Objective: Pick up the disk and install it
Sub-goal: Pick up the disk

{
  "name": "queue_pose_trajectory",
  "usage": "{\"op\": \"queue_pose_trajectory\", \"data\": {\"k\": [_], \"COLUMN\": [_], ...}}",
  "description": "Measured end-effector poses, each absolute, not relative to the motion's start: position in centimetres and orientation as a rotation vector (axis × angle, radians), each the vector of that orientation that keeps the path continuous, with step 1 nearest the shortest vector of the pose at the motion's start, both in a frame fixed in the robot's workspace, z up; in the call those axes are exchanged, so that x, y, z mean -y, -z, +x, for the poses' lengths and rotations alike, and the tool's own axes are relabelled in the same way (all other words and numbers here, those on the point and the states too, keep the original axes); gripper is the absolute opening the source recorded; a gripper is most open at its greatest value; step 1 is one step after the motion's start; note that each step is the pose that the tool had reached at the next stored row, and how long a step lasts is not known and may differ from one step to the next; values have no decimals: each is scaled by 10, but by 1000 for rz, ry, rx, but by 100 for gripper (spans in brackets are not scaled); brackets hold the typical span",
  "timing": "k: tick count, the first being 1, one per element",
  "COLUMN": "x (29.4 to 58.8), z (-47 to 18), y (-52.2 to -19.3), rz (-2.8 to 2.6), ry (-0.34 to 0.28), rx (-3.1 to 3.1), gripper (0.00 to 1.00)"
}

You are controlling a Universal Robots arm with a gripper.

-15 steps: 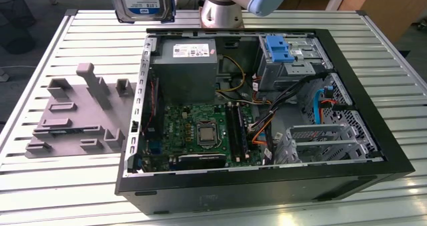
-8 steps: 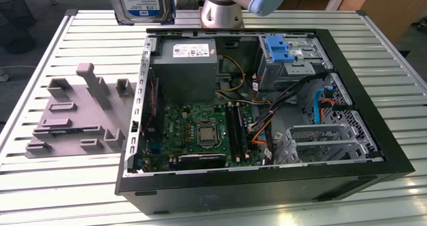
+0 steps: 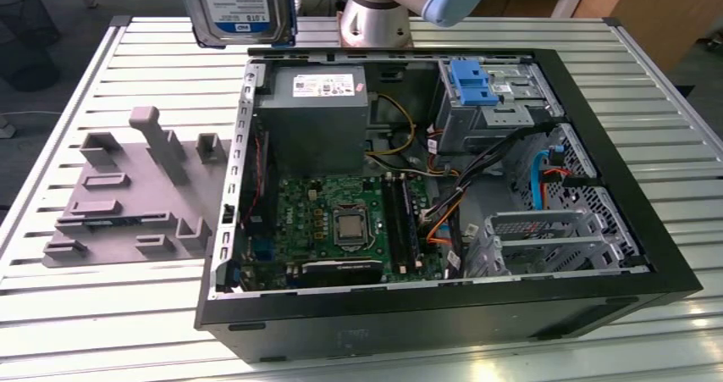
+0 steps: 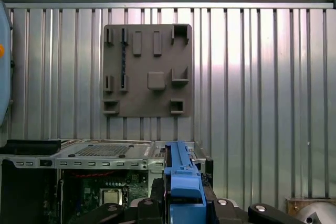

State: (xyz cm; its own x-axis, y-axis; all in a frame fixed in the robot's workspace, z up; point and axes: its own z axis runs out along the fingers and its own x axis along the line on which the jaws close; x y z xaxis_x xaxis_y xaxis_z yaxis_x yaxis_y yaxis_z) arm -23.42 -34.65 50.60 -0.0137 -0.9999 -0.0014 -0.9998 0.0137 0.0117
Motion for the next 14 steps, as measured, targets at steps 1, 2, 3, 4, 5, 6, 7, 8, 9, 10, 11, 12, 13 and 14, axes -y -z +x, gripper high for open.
{"op": "queue_pose_trajectory", "data": {"k": [1,2,3,4,5,6,7,8,9,10,11,12,13,14], "x": [347,347,347,347,347,347,347,347,347,347,347,347,347,347], "z": [-234,-234,-234,-234,-234,-234,-234,-233,-232,-231,-229,-227,-224,-222], "y": [-506,-506,-506,-506,-506,-506,-506,-506,-506,-506,-506,-506,-506,-506], "rz": [2201,2201,2201,2201,2201,2201,2201,2201,2201,2201,2201,2201,2201,2201], "ry": [15,15,15,15,15,15,15,15,15,15,15,15,15,15], "rx": [2231,2231,2231,2231,2231,2231,2231,2231,2231,2231,2231,2231,2231,2231], "gripper": [37,37,37,37,37,37,37,37,37,37,37,37,37,37]}}
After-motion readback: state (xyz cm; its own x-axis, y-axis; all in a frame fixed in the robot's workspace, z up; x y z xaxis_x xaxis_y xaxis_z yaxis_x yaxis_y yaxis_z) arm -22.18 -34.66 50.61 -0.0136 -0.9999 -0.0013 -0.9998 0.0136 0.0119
